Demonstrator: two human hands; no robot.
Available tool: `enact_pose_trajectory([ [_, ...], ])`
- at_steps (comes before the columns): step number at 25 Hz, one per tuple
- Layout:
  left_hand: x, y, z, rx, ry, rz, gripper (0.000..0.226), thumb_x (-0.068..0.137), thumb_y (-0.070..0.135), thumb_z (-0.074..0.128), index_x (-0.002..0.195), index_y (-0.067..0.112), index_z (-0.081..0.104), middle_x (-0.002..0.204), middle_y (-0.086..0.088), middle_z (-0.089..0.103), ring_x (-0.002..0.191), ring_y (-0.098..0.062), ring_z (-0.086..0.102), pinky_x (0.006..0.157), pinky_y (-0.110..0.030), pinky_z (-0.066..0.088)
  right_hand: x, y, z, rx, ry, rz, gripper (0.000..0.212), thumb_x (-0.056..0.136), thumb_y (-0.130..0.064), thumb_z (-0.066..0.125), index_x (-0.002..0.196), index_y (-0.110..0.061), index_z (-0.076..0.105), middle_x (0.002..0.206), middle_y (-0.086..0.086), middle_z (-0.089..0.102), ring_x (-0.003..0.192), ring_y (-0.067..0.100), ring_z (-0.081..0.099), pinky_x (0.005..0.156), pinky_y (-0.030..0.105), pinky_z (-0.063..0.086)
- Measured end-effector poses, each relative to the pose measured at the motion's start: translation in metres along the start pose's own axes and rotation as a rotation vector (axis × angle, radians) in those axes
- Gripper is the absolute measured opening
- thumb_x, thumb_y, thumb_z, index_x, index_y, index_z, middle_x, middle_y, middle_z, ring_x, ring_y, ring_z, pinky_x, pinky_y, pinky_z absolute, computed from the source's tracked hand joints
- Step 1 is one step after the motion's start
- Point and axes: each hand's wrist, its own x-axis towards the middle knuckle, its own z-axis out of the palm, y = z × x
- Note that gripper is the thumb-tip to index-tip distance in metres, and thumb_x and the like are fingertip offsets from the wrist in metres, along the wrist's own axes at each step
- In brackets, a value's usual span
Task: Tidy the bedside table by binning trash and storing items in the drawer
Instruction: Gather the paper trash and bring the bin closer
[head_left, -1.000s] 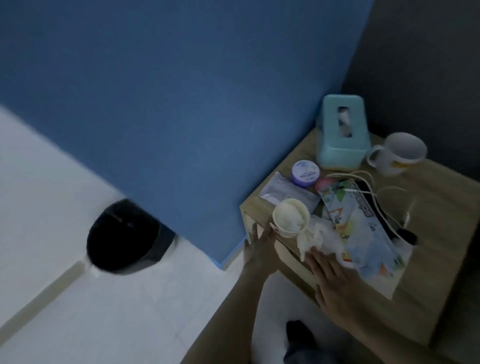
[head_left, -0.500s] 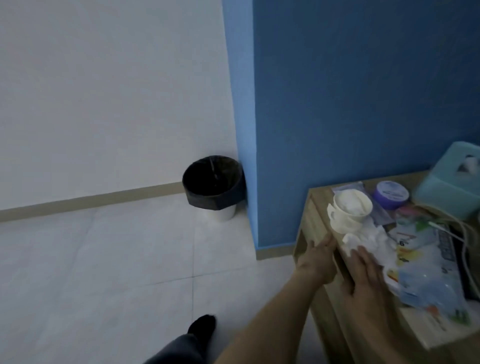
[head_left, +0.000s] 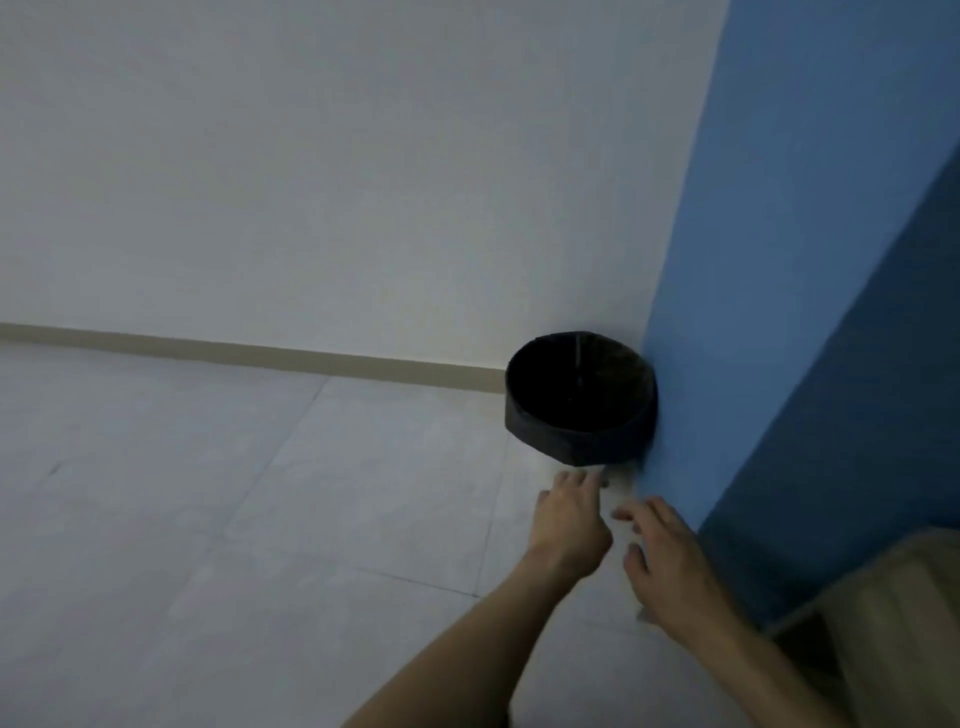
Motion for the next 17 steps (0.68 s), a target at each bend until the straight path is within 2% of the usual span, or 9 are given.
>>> enact_pose_trajectory([
  [2, 0.057, -0.038, 0.008, -0.072, 0.048, -0.061, 0.053, 0.083, 0.012, 0.052, 0.135, 0.014, 0.041, 0.143, -0.006, 0.040, 0.132, -0.026, 0.035, 0.106, -0.042, 0.036, 0.060, -0.003, 0.021, 0.061, 0.026, 0.059, 0.039, 0.087, -0.010, 0.052, 0.125, -0.016, 0.046, 0.129, 0.002, 0.044, 0.110, 0.018, 0.050, 0.083, 0.022, 0.040],
  [4, 0.116, -0.068, 0.016, -0.452, 0.095, -0.219, 0.057, 0.078, 0.026, 0.055, 0.132, 0.014, 0.044, 0.138, -0.010, 0.047, 0.128, -0.030, 0.043, 0.103, -0.044, 0.042, 0.132, 0.018, 0.055, 0.243, 0.071, 0.255, 0.048, 0.085, -0.015, 0.057, 0.131, -0.012, 0.043, 0.135, 0.009, 0.041, 0.115, 0.026, 0.049, 0.089, 0.029, 0.041],
  [7, 0.188, -0.104, 0.031, -1.085, 0.084, -0.566, 0.055, 0.087, 0.024, 0.056, 0.137, 0.011, 0.037, 0.138, -0.012, 0.047, 0.126, -0.036, 0.046, 0.088, -0.043, 0.045, 0.208, 0.058, 0.098, 0.851, 0.112, 0.741, 0.063, 0.083, -0.029, 0.059, 0.139, -0.015, 0.034, 0.141, 0.011, 0.040, 0.122, 0.031, 0.045, 0.101, 0.040, 0.040],
  [9, 0.222, -0.119, 0.038, -1.302, -0.027, -0.679, 0.055, 0.093, 0.027, 0.053, 0.140, 0.008, 0.032, 0.140, -0.015, 0.046, 0.127, -0.038, 0.046, 0.081, -0.045, 0.049, 0.233, 0.081, 0.122, 1.262, 0.129, 0.967, 0.055, 0.088, -0.028, 0.054, 0.138, -0.015, 0.036, 0.138, 0.013, 0.044, 0.122, 0.033, 0.046, 0.100, 0.041, 0.042],
  [11, 0.240, -0.126, 0.044, -1.364, -0.062, -0.698, 0.049, 0.093, 0.027, 0.054, 0.134, 0.004, 0.039, 0.132, -0.017, 0.052, 0.119, -0.039, 0.053, 0.069, -0.043, 0.054, 0.242, 0.098, 0.140, 1.442, 0.147, 1.017, 0.047, 0.093, -0.026, 0.049, 0.136, -0.011, 0.038, 0.137, 0.018, 0.045, 0.122, 0.032, 0.047, 0.096, 0.039, 0.044],
  [12, 0.245, -0.125, 0.047, -1.311, -0.044, -0.699, 0.043, 0.093, 0.024, 0.054, 0.129, 0.003, 0.043, 0.124, -0.016, 0.054, 0.110, -0.036, 0.056, 0.065, -0.041, 0.056, 0.246, 0.103, 0.147, 1.481, 0.151, 1.013, 0.045, 0.094, -0.025, 0.046, 0.136, -0.008, 0.037, 0.137, 0.020, 0.045, 0.123, 0.031, 0.047, 0.093, 0.038, 0.045],
  [14, 0.258, -0.128, 0.053, -1.286, -0.023, -0.675, 0.039, 0.094, 0.017, 0.053, 0.128, 0.001, 0.046, 0.110, -0.012, 0.053, 0.095, -0.027, 0.057, 0.071, -0.037, 0.058, 0.253, 0.113, 0.156, 1.483, 0.133, 0.985, 0.044, 0.096, -0.025, 0.042, 0.135, -0.005, 0.037, 0.131, 0.018, 0.049, 0.112, 0.028, 0.053, 0.087, 0.038, 0.047],
  [16, 0.269, -0.137, 0.063, -1.256, 0.030, -0.672, 0.042, 0.092, 0.013, 0.054, 0.130, -0.002, 0.045, 0.110, -0.013, 0.056, 0.095, -0.027, 0.062, 0.073, -0.034, 0.059, 0.260, 0.115, 0.160, 1.434, 0.104, 0.962, 0.039, 0.097, -0.025, 0.041, 0.128, -0.003, 0.042, 0.103, 0.015, 0.058, 0.085, 0.024, 0.059, 0.068, 0.025, 0.056],
  [17, 0.270, -0.136, 0.066, -1.296, 0.056, -0.708, 0.042, 0.090, 0.010, 0.055, 0.129, -0.002, 0.045, 0.116, -0.016, 0.059, 0.098, -0.032, 0.064, 0.063, -0.033, 0.060, 0.262, 0.115, 0.160, 1.408, 0.093, 0.959, 0.032, 0.097, -0.023, 0.040, 0.122, -0.005, 0.044, 0.090, 0.014, 0.058, 0.075, 0.021, 0.058, 0.053, 0.020, 0.055],
])
